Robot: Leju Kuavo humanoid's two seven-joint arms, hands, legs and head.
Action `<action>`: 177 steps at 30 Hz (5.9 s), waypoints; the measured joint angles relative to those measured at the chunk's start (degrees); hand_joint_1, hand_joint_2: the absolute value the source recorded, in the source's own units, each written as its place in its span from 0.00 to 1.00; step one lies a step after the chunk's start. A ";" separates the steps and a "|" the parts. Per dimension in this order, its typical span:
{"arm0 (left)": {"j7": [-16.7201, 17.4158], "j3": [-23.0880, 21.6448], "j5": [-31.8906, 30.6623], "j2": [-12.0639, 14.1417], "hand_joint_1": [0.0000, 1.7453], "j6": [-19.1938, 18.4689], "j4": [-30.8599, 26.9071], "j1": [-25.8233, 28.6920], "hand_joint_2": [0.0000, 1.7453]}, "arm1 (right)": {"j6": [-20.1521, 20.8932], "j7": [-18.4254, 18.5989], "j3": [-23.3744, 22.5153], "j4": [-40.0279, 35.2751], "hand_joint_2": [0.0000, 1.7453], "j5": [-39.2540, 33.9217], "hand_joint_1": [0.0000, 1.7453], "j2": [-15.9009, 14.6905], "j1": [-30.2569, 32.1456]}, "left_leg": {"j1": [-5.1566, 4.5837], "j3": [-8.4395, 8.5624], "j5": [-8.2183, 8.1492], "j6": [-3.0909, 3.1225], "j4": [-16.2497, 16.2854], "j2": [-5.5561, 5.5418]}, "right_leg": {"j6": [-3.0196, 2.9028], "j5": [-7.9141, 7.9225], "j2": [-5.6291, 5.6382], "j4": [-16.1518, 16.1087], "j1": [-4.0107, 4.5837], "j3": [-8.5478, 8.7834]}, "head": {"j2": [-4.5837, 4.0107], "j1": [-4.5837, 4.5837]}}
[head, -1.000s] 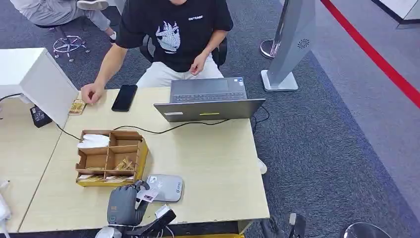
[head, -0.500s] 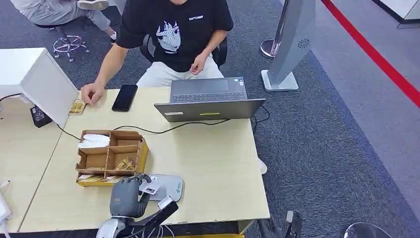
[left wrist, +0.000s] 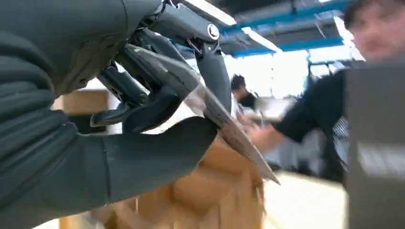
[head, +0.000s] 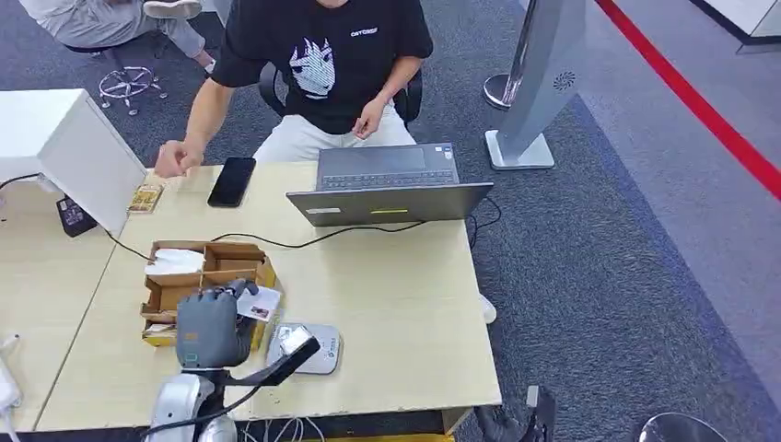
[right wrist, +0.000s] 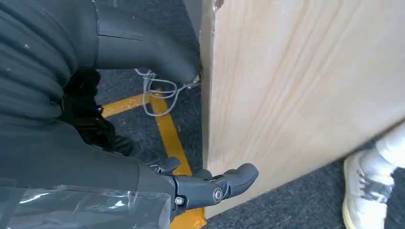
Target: Pass the card to the sensor for recognition and then transmit it.
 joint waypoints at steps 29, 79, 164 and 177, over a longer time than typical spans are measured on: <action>6.38 15.21 -4.46 11.13 0.00 -5.48 5.29 -15.62 1.00 | -0.18 2.21 3.78 1.07 1.00 2.73 0.00 0.63 -2.46 | 0.10 -0.01 0.19 -0.11 -0.01 0.16 | -0.17 0.14 0.22 0.11 0.03 -0.12 | 0.00 0.04; 5.37 -5.29 -2.67 19.67 0.00 -4.06 0.27 7.89 1.00 | 0.17 -1.03 2.45 0.66 1.00 -1.25 0.00 0.33 -0.40 | 0.02 -0.08 0.09 0.00 -0.03 0.05 | -0.09 0.07 0.07 0.00 0.01 -0.13 | 0.00 0.02; 0.11 4.35 -4.48 14.10 0.00 3.59 8.92 4.53 1.00 | 1.05 -0.85 3.65 0.61 1.00 -0.50 0.00 0.79 -0.34 | 0.03 -0.07 0.09 -0.01 -0.02 0.09 | -0.10 0.08 0.07 0.00 0.02 -0.14 | 0.00 0.04; 0.11 4.33 -4.48 13.86 0.00 3.59 8.92 4.54 1.00 | 1.05 -0.85 3.65 0.59 1.00 -0.50 0.00 0.79 -0.32 | 0.03 -0.07 0.09 -0.01 -0.02 0.09 | -0.10 0.08 0.07 0.00 0.02 -0.14 | 0.00 0.04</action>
